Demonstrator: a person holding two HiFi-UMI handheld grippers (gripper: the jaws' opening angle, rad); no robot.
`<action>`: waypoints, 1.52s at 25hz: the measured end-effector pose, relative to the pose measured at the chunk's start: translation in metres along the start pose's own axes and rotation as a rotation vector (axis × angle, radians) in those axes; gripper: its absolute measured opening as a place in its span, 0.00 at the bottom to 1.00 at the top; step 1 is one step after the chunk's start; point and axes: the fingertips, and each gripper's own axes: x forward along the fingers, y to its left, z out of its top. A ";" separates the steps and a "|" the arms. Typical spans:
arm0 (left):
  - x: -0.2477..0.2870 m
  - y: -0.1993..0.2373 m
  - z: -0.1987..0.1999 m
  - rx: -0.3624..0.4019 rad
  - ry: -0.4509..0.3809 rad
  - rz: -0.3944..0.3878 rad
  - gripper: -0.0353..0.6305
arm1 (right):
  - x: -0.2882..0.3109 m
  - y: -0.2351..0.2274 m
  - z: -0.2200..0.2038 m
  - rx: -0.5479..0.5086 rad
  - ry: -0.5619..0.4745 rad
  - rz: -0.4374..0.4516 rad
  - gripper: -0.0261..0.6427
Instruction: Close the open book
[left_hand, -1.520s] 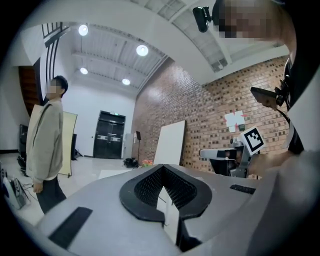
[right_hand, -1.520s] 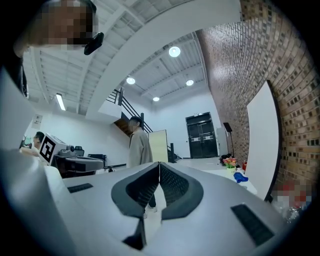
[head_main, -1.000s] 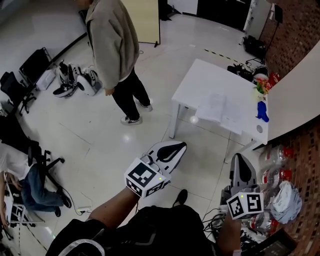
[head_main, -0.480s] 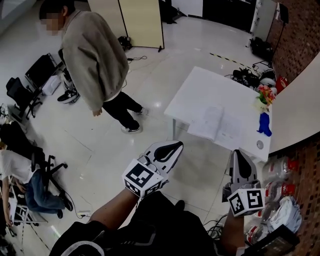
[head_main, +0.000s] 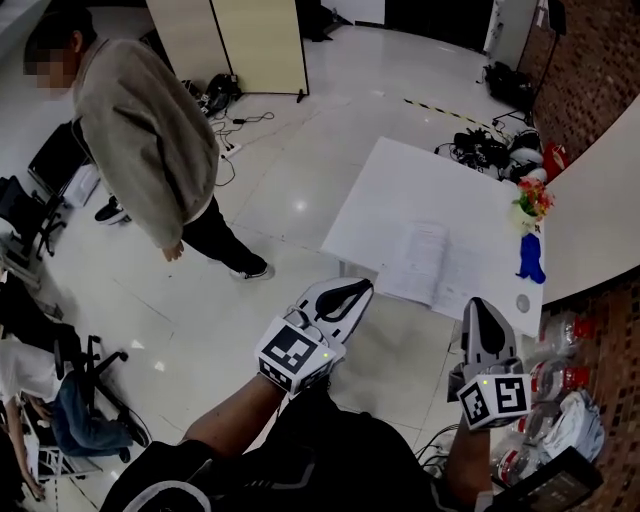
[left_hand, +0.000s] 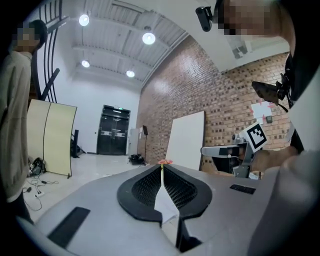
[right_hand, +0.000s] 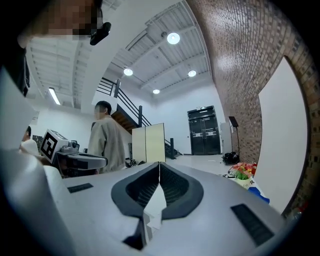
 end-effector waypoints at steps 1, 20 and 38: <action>0.003 0.012 0.001 0.000 -0.001 -0.007 0.06 | 0.010 0.002 0.000 -0.006 0.004 -0.014 0.04; 0.068 0.105 -0.016 -0.066 0.027 -0.101 0.06 | 0.112 -0.008 -0.014 -0.119 0.102 -0.111 0.04; 0.106 0.123 -0.179 -0.178 0.328 0.000 0.07 | 0.159 0.020 -0.217 -0.656 0.574 0.103 0.28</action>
